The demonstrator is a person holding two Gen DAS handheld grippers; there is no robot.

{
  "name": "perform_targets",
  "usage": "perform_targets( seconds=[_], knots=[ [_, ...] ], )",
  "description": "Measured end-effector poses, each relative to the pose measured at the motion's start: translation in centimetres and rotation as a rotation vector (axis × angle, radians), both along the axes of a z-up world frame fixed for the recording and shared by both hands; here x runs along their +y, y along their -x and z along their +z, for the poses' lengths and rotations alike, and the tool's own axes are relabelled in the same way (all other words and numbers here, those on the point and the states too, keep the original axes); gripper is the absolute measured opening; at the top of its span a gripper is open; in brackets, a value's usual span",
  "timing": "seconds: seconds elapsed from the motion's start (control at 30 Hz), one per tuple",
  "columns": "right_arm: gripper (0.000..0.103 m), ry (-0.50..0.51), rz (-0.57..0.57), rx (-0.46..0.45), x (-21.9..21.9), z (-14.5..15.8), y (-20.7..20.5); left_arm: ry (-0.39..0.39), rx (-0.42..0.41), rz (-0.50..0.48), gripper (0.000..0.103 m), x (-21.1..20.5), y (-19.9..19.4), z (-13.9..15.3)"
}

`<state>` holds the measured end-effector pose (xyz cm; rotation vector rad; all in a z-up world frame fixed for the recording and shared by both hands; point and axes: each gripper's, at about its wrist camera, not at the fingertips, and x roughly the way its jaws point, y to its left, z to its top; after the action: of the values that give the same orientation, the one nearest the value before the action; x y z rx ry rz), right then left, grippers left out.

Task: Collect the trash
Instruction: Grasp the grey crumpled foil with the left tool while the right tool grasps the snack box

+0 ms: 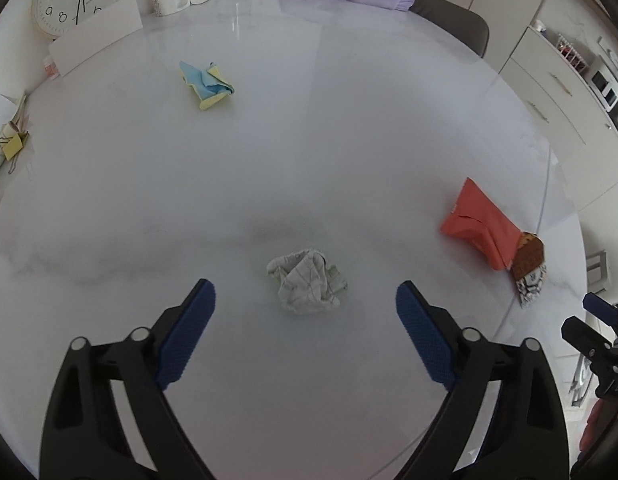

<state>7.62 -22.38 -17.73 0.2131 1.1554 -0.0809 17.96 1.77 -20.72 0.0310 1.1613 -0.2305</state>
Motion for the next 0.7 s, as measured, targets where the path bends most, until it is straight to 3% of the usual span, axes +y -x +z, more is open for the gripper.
perform_targets(
  seconds=[0.23,0.4,0.57,0.7],
  knots=[
    [0.100,-0.003,-0.025,0.002,-1.8,-1.1,-0.5,-0.028,-0.002,0.036,0.066,-0.8,-0.6,-0.7],
    [0.100,-0.017,-0.021,-0.004,-1.9,-1.3,-0.5,-0.047,0.010,0.037,0.041,-1.3,-0.7,-1.2],
    [0.100,-0.015,0.025,-0.015,-0.9,-1.4,-1.3,-0.043,0.019,0.038,0.033,-1.0,-0.8,-1.2],
    [0.100,0.049,0.123,-0.018,0.9,-1.9,-2.8,-0.058,0.007,0.025,0.032,-0.9,-0.4,-0.6]
  ],
)
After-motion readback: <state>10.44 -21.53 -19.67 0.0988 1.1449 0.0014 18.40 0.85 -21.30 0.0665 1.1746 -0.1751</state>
